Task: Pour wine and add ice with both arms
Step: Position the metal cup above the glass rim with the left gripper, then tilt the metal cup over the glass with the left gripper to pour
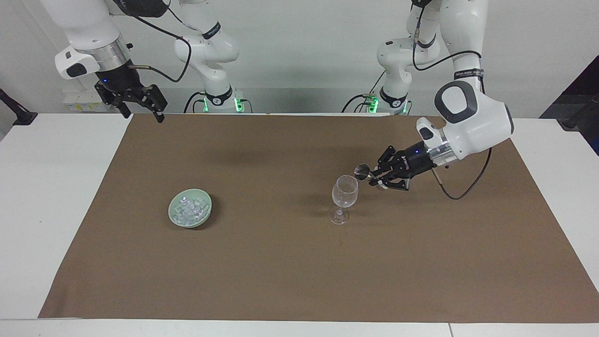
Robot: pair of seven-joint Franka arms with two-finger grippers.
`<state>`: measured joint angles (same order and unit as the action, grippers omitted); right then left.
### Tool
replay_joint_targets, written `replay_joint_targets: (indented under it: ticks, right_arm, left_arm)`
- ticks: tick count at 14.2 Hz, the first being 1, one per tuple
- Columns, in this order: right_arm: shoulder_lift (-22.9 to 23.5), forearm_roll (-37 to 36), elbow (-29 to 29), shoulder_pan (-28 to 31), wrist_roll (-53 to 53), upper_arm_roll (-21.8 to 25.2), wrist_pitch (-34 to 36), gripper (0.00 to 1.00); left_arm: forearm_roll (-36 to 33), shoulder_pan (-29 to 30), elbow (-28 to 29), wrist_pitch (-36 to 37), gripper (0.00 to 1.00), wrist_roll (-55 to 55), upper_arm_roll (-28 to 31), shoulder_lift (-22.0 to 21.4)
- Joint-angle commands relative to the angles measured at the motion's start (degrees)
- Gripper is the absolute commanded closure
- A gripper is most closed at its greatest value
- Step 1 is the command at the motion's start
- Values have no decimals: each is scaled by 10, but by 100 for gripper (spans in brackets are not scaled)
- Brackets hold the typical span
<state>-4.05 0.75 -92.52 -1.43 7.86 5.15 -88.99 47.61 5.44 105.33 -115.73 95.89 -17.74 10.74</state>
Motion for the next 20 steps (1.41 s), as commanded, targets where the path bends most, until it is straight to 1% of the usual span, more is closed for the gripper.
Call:
replay_joint_targets:
  ticks: [1, 4, 7, 11, 17, 18, 20]
  right_arm:
    - [-12, 10, -13, 7, -9, -4, 1, 0]
    - [-12, 10, -13, 7, -8, -4, 1, 0]
    - [-12, 10, -13, 7, -8, -4, 1, 0]
    - [-12, 10, -13, 7, -8, -4, 1, 0]
    - [-12, 10, -13, 7, -9, -4, 1, 0]
    - [-11, 10, -13, 7, -9, -4, 1, 0]
    - [-11, 10, -13, 7, -9, -4, 1, 0]
  left_arm:
    - [-28, -22, 1, -11, 100, -22, 12, -12]
    - [-59, -31, -3, -14, 100, -67, 12, -18]
    - [-72, -32, -7, -15, 100, -81, 12, -19]
    - [-106, -37, -10, -13, 100, -105, 11, -20]
    - [-119, -39, -26, -6, 100, -114, 11, -19]
    - [-126, -39, -26, -7, 100, -116, 11, -19]
    - [-160, -50, -44, -5, 100, -159, 11, -17]
